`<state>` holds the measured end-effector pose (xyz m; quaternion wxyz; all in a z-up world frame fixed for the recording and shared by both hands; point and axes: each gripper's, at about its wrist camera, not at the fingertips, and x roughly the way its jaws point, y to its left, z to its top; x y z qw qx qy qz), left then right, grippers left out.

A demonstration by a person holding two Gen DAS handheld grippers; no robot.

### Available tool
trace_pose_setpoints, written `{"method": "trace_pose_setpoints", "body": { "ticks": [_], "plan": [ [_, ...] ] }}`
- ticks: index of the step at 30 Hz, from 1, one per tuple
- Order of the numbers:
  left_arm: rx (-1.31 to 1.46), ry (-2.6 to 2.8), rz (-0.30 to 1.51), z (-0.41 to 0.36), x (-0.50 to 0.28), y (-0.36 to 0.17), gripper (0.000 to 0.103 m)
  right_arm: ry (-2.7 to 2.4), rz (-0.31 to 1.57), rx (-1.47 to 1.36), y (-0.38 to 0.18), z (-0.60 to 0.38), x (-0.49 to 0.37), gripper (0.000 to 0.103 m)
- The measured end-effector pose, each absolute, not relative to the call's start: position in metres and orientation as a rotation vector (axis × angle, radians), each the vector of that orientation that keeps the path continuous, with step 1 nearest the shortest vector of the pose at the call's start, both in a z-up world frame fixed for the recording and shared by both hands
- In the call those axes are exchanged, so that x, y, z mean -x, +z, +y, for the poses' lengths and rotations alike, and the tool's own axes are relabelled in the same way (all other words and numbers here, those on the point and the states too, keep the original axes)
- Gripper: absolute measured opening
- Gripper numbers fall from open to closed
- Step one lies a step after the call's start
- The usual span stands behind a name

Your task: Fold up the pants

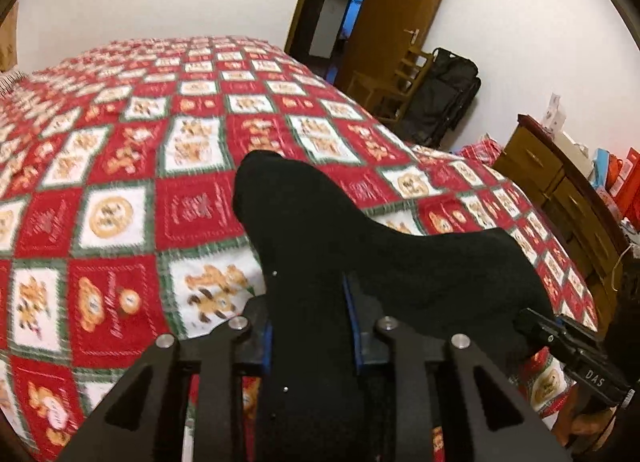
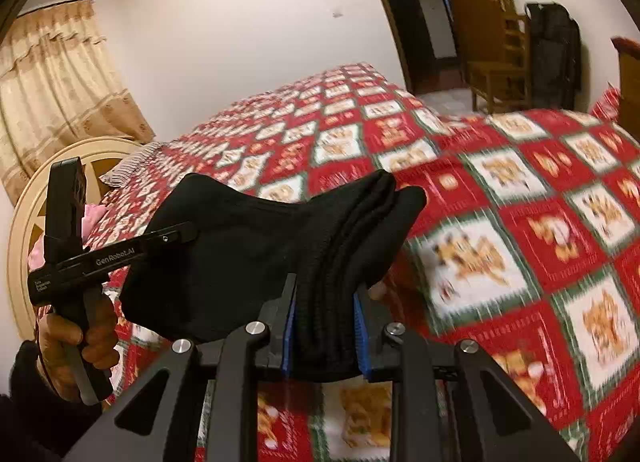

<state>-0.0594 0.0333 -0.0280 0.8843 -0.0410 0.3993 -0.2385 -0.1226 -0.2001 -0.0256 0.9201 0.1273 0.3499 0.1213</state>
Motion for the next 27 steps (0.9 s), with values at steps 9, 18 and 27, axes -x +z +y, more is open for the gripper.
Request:
{"method": "trace_pose_setpoints", "body": {
  "ticks": [9,18,27],
  "plan": [
    [0.058,-0.385,0.813,0.045,0.046,-0.018,0.028,0.291,0.698,-0.222,-0.016,-0.181,0.099,0.025],
    [0.033,-0.333,0.822,0.044,0.035,-0.019,0.028,0.292,0.709,-0.211,-0.020,-0.175,0.079,0.025],
    [0.054,-0.231,0.802,0.074,0.018,-0.012,0.028,0.363,0.699,-0.175,-0.018,-0.137,0.043,0.025]
  ]
}}
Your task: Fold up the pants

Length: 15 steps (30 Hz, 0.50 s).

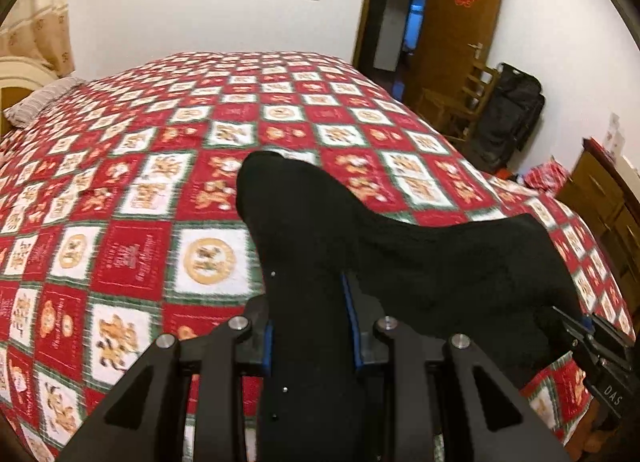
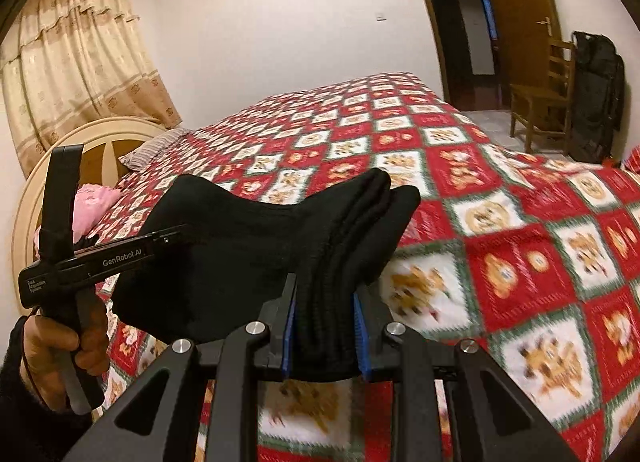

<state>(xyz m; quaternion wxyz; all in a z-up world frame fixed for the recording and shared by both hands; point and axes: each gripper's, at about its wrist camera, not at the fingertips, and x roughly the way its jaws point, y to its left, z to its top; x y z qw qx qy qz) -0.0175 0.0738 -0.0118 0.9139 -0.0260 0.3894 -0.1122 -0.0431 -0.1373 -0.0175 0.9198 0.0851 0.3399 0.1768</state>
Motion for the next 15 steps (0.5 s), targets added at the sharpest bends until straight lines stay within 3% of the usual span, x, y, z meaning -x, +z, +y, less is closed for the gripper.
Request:
{"method": "trace_pose_setpoints", "body": {
  "ticks": [15],
  "plan": [
    [0.095,-0.103,0.782,0.122,-0.005,-0.011,0.028,0.448,0.685,-0.120,-0.007,-0.085,0.005,0.025]
  ]
}}
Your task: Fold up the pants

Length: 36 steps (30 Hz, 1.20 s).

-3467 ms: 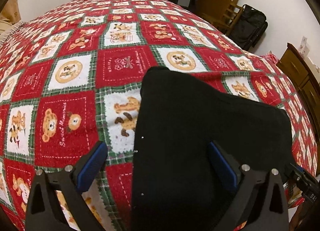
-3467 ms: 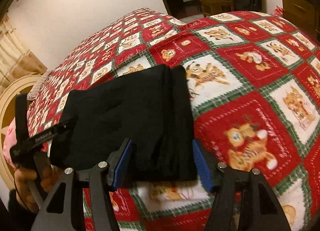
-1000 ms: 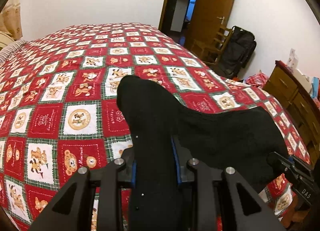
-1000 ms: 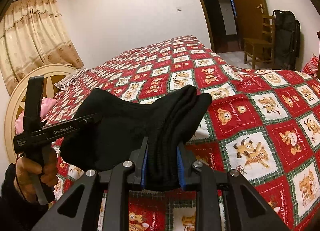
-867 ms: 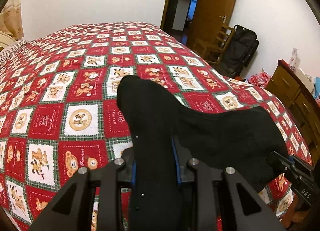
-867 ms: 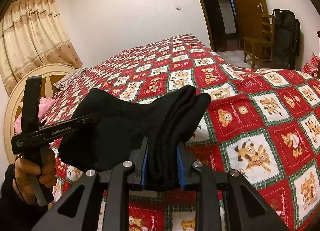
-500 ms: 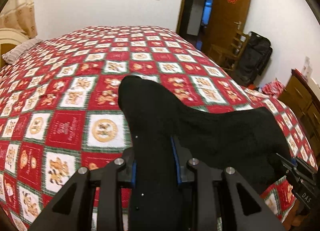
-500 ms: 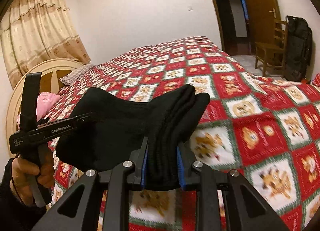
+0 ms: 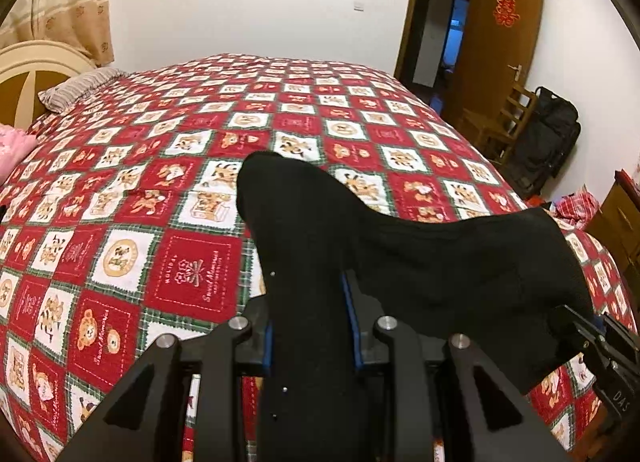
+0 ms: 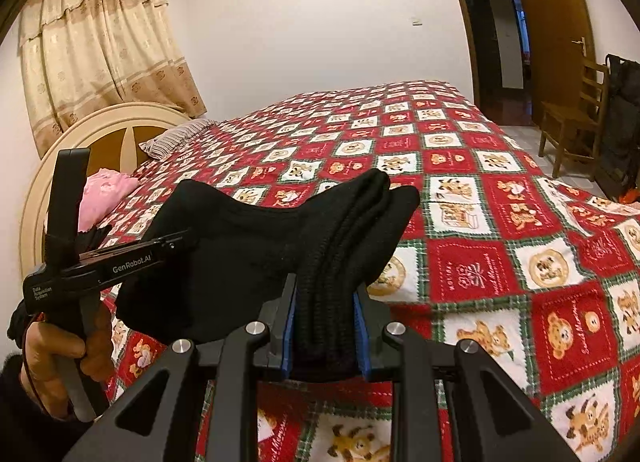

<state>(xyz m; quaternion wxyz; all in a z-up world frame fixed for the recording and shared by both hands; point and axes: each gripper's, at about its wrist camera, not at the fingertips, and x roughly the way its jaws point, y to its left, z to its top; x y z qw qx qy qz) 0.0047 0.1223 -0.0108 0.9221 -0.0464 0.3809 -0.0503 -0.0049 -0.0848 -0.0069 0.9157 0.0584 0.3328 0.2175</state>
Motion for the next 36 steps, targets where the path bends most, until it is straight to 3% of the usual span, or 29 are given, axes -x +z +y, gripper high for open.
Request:
{"method": "trace_pose_setpoints", "body": {
  "ticks": [20,36],
  "plan": [
    [0.137,0.062,0.749,0.185,-0.027,-0.004,0.028,0.583,0.660,-0.069,-0.007,-0.010,-0.049,0.025],
    [0.109,0.223,0.778,0.212,-0.058,-0.038,0.028,0.620,0.770,0.017,-0.061,0.041,-0.110,0.025]
  ]
}}
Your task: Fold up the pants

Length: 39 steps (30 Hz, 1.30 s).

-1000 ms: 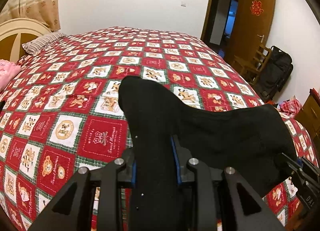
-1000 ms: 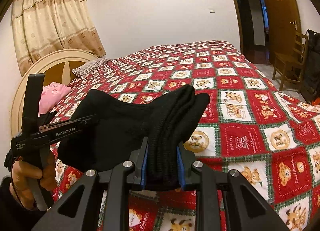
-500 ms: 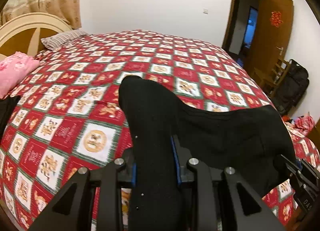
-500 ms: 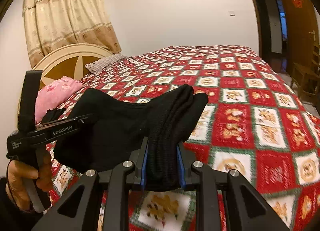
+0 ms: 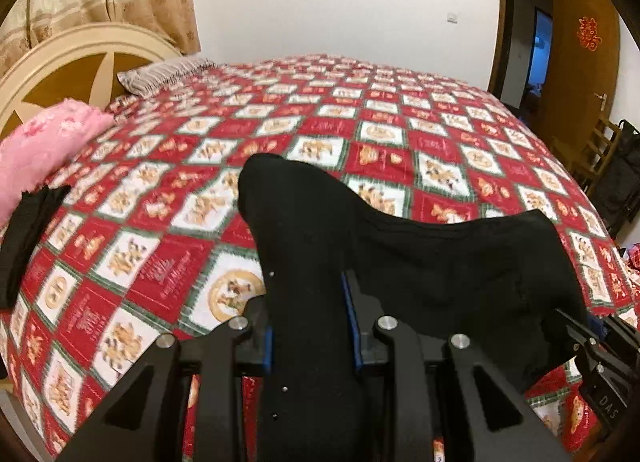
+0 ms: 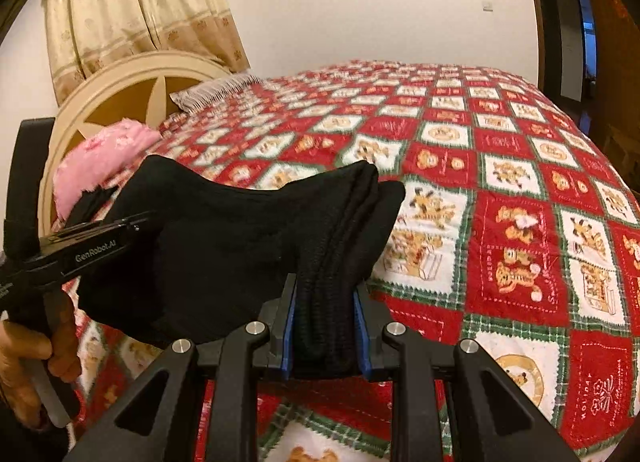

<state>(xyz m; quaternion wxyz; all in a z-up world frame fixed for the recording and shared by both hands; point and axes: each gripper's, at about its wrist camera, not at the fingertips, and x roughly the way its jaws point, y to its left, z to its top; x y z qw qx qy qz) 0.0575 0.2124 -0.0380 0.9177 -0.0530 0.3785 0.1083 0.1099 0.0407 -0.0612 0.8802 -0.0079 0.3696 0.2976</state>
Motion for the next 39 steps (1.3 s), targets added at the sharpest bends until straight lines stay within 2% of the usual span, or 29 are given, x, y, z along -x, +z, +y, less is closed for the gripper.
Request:
{"method": "trace_pose_setpoints", "body": {
  "ticks": [5,8,9,10,11,12,13,18,28,35,39],
  "plan": [
    [0.118,0.235,0.833,0.218,-0.064,-0.056,0.031,0.602,0.834,0.018,-0.087,0.036,-0.120,0.026],
    [0.169,0.250,0.890,0.228,-0.069,-0.069,0.042,0.611,0.844,-0.003,-0.090,0.034,-0.124,0.026],
    [0.182,0.256,0.900,0.231,-0.070,-0.071,0.052,0.614,0.844,0.001,-0.090,0.035,-0.125,0.026],
    [0.201,0.277,0.907,0.237,-0.069,-0.074,0.068,0.616,0.842,0.004,-0.090,0.035,-0.124,0.026],
    [0.211,0.302,0.907,0.242,-0.068,-0.075,0.077,0.618,0.842,0.004,-0.091,0.034,-0.124,0.027],
    [0.218,0.322,0.906,0.247,-0.066,-0.076,0.092,0.620,0.846,-0.004,-0.092,0.033,-0.125,0.027],
    [0.233,0.340,0.908,0.254,-0.064,-0.079,0.101,0.622,0.850,-0.013,-0.093,0.033,-0.127,0.028],
    [0.348,0.282,0.936,0.274,-0.056,-0.092,0.103,0.627,0.858,-0.043,-0.095,0.029,-0.130,0.028],
    [0.438,0.244,0.924,0.293,-0.030,-0.081,0.103,0.612,0.847,-0.025,-0.093,0.030,-0.127,0.030],
    [0.201,0.348,0.804,0.275,-0.029,-0.038,0.103,0.515,0.749,-0.081,-0.067,0.005,-0.105,0.033],
    [0.115,0.333,0.769,0.257,-0.042,-0.029,0.103,0.485,0.618,0.033,-0.042,0.015,-0.081,0.030]
  ]
}}
